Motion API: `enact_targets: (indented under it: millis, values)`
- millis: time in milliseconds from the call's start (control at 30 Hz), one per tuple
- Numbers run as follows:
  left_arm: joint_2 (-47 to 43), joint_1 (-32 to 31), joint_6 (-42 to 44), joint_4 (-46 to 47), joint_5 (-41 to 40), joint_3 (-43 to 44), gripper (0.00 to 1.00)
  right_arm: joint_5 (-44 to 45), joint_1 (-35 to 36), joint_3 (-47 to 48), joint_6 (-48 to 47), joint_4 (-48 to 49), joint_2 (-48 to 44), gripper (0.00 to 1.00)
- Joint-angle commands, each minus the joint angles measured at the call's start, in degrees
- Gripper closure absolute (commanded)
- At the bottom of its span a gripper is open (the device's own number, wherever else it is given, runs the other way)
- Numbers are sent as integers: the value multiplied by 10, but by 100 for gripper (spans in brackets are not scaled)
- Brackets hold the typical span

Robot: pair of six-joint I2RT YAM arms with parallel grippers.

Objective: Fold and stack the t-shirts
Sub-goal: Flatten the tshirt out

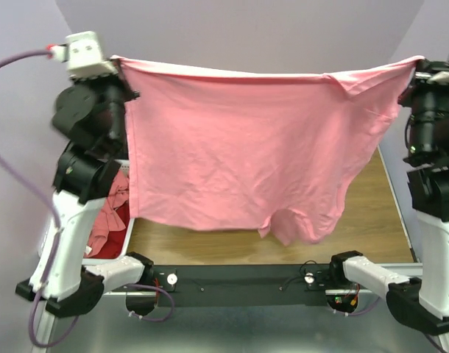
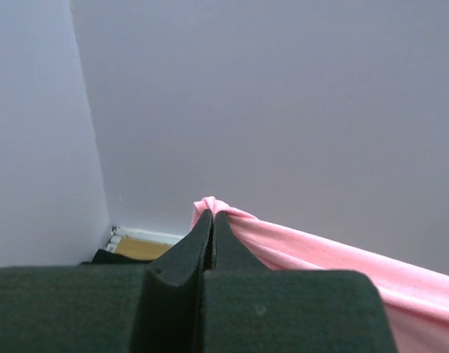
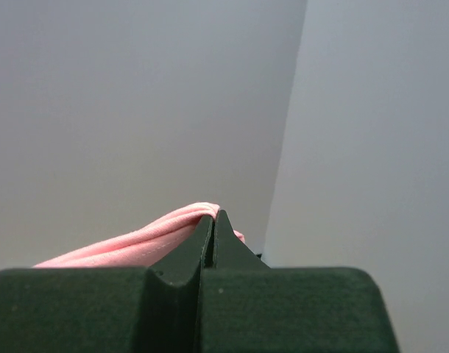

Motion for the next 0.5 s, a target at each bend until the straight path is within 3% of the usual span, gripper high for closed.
enact_targets:
  millis: [0, 133, 267, 467]
  values:
    - [73, 5, 6, -36, 17, -25, 100, 12, -3, -28, -41, 3, 48, 99]
    - [177, 15, -30, -34, 45, -63, 100, 24, -3, -107, -55, 38, 107, 99]
    - [326, 37, -59, 6, 53, -78, 100, 14, -3, -219, -91, 166, 182, 99]
    - [553, 58, -72, -1, 56, 55, 100, 25, -19, -255, -99, 285, 359, 99]
